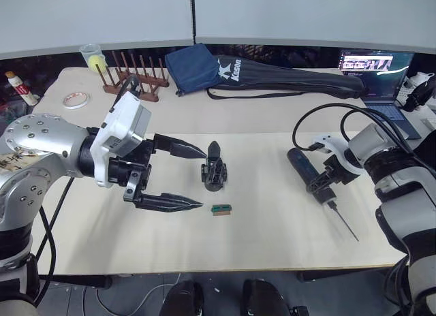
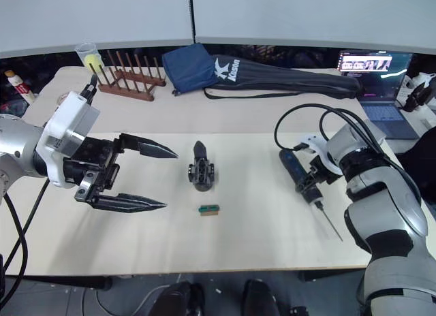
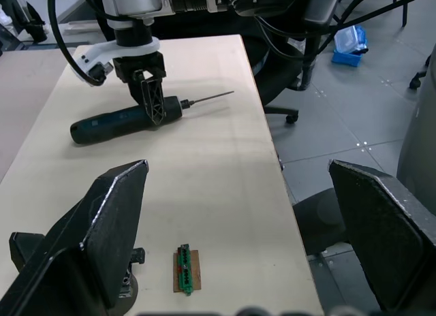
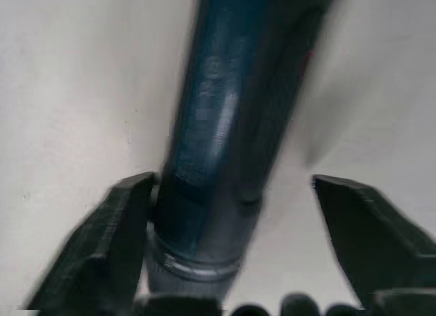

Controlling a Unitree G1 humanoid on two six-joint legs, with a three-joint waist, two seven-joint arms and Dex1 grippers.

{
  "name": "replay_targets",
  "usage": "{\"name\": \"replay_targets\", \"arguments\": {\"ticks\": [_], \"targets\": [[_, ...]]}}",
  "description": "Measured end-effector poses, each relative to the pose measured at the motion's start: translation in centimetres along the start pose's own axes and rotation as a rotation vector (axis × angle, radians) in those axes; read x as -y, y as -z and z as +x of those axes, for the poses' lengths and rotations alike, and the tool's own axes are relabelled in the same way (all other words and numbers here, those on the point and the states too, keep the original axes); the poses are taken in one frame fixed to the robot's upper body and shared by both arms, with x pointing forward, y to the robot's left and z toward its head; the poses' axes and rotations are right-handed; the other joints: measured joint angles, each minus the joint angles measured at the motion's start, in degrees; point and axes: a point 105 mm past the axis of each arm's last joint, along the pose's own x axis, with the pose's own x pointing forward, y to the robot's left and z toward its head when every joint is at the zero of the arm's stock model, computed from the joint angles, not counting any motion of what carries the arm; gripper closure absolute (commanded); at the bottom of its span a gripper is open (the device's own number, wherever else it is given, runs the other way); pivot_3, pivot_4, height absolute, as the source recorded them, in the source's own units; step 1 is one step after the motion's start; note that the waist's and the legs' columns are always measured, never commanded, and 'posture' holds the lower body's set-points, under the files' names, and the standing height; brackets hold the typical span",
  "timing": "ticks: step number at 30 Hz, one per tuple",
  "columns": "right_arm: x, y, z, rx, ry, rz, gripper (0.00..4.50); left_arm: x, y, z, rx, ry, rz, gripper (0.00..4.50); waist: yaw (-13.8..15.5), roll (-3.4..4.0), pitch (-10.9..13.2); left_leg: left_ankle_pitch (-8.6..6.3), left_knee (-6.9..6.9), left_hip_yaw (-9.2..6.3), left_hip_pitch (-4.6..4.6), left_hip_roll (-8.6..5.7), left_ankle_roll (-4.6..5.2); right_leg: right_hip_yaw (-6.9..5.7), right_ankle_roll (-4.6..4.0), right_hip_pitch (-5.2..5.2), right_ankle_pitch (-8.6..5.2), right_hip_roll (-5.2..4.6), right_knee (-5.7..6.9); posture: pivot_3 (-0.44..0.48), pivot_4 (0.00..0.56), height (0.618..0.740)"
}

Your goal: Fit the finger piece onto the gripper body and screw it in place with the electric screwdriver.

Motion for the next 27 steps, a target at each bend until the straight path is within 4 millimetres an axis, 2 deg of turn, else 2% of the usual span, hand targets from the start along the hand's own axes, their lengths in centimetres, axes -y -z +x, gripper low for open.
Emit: {"name": "replay_targets", "arguments": {"ticks": [2,4,9,12,14,16,20,21,27], "targets": [[0.0,0.0,-0.2,0.008,-0.001,-0.146,2.50,-0.1,0.3,0.2,-0.007,0.002,-0.003,0.00,0.1,0.01,0.0,0.00,0.01,0.01,0.00,-0.02,0.00,0.00,0.02,0.00,-0.01,-0.01,0.00,0.000,0.150,0.740],[0.2,0.0,-0.6,0.015,0.018,-0.291,2.53,-0.1,0.4,0.3,-0.010,0.006,0.004,0.00,0.2,0.03,0.0,0.00,0.00,0.01,-0.01,-0.02,0.00,0.00,0.03,-0.01,-0.02,-0.01,-0.01,0.000,0.150,0.740],[0.3,-0.6,-1.5,0.057,0.060,-0.515,2.53,0.0,1.0,0.9,-0.015,0.023,0.016,0.00,0.0,0.08,0.1,0.04,-0.01,0.02,0.02,0.03,-0.07,0.01,0.01,-0.02,-0.02,0.05,0.00,0.000,0.150,0.740],[0.5,0.3,-0.4,0.034,0.069,-0.577,2.53,0.0,1.1,1.0,-0.015,0.028,0.021,0.00,0.0,0.08,0.1,0.04,0.00,0.03,0.03,0.04,-0.08,0.03,0.01,-0.01,-0.02,0.06,0.00,0.000,0.150,0.740],[0.8,0.3,-0.4,0.033,0.089,-0.597,2.53,-0.1,1.0,1.0,-0.014,0.031,0.025,0.00,0.0,0.08,0.1,0.04,0.05,0.04,0.07,0.05,-0.08,0.03,0.01,0.04,-0.02,0.06,0.01,0.000,0.150,0.740],[0.9,0.5,-0.4,0.026,0.091,-0.594,1.50,-0.1,1.0,1.0,-0.016,0.039,0.027,0.00,0.0,0.08,0.1,0.04,0.06,0.04,0.08,0.05,-0.08,0.04,0.01,0.05,-0.02,0.06,0.02,0.000,0.150,0.740],[1.5,1.1,-0.6,-0.011,0.090,-0.564,0.20,-0.1,1.0,1.1,-0.016,0.050,0.023,0.00,0.1,0.08,0.1,0.04,0.07,0.03,0.08,0.04,-0.07,0.04,0.01,0.05,-0.03,0.06,0.01,0.000,0.150,0.740],[1.5,1.2,-0.8,-0.021,0.086,-0.552,0.03,-0.1,1.0,1.1,-0.015,0.050,0.023,0.00,0.1,0.08,0.1,0.04,0.06,0.03,0.08,0.05,-0.07,0.04,0.01,0.05,-0.03,0.06,0.01,0.000,0.150,0.740],[1.6,1.4,-1.2,-0.061,0.090,-0.488,0.03,-0.1,1.0,1.2,-0.013,0.052,0.030,0.00,0.1,0.08,0.1,0.04,0.07,0.03,0.08,0.06,-0.07,0.04,0.01,0.05,-0.03,0.07,0.02,0.000,0.150,0.740]]}}
